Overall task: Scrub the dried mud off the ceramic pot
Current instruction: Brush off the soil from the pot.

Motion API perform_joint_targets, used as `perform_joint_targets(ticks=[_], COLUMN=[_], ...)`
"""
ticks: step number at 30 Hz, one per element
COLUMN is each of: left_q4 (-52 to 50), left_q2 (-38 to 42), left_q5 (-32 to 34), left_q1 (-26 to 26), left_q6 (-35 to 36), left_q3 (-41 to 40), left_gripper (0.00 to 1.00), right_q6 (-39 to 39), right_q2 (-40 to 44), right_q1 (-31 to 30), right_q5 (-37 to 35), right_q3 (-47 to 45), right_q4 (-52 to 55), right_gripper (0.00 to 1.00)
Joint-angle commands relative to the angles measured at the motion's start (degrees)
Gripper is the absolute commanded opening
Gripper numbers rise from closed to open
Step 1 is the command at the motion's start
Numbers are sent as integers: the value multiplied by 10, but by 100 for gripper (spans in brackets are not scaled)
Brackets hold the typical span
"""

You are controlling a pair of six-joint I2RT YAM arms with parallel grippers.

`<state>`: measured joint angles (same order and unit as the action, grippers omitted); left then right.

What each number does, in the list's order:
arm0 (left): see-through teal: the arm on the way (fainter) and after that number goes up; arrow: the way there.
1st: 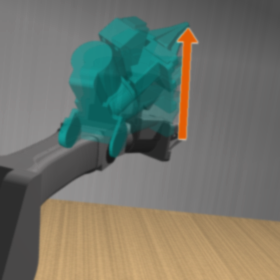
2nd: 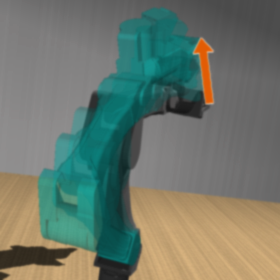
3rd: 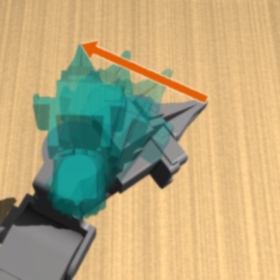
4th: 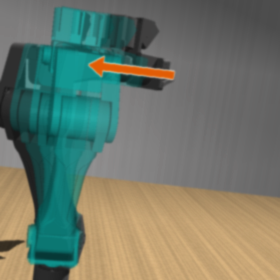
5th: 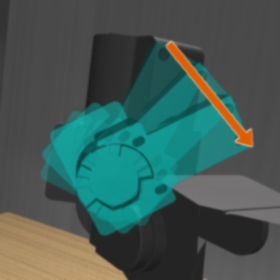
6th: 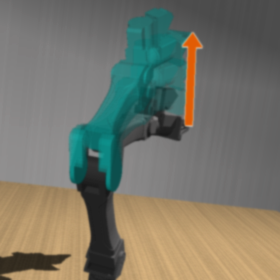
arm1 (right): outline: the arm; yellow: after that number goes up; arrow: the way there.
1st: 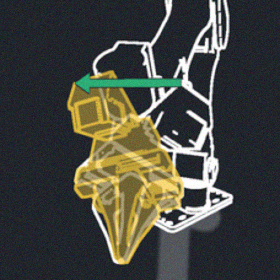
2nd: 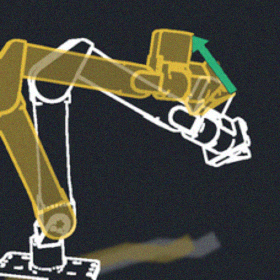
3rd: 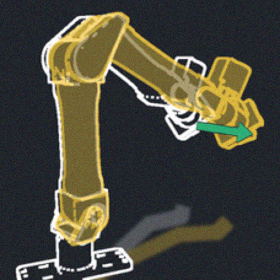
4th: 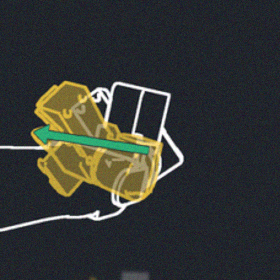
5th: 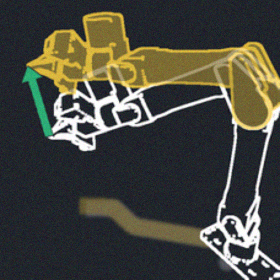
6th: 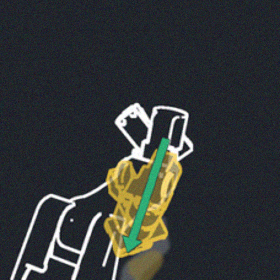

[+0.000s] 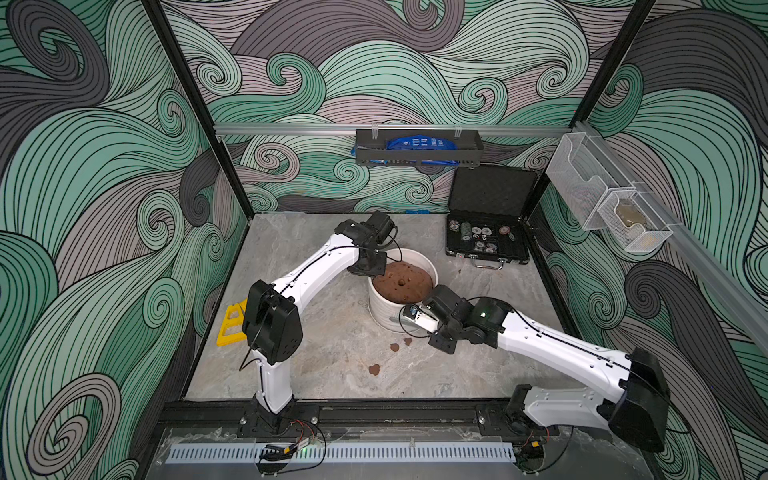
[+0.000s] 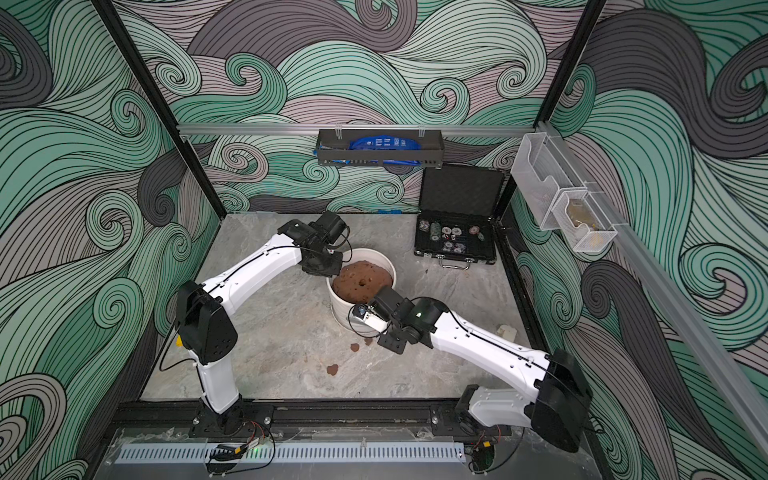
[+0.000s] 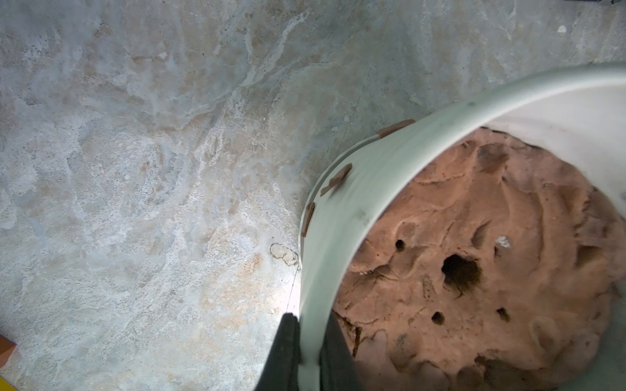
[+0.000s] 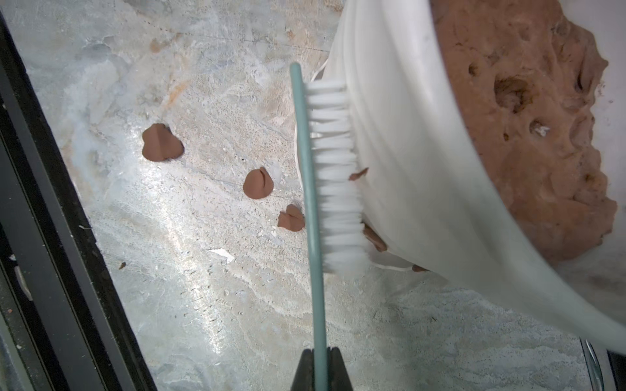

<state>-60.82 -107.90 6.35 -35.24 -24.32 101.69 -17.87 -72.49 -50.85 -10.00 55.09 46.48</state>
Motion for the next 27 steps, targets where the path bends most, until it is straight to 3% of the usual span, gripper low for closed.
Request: perform_joint_targets(ticks=[1,11,16,22,27], left_q4=[44,48,61,53,52], left_q2=[-27,-31,-37,-54,-57], left_q5=[-38,-45,-49,-72,-95], left_q1=[3,9,19,28,36], left_q6=[21,47,104,212,250], left_q3=[-21,-16,-15,13,35], left_gripper=[1,1,1,1,0], right_q6=[-1,-4,-12,-21,-28], right_q2=[-12,26,69,76,68], right_q1=[10,-12,-13,-10,-8], right_q5=[-31,-2,51,64,44], right_q3=[1,-19,-4,-8,-7], right_q4=[-28,-16,-37,-25,-15], right_gripper=[0,0,0,0,0])
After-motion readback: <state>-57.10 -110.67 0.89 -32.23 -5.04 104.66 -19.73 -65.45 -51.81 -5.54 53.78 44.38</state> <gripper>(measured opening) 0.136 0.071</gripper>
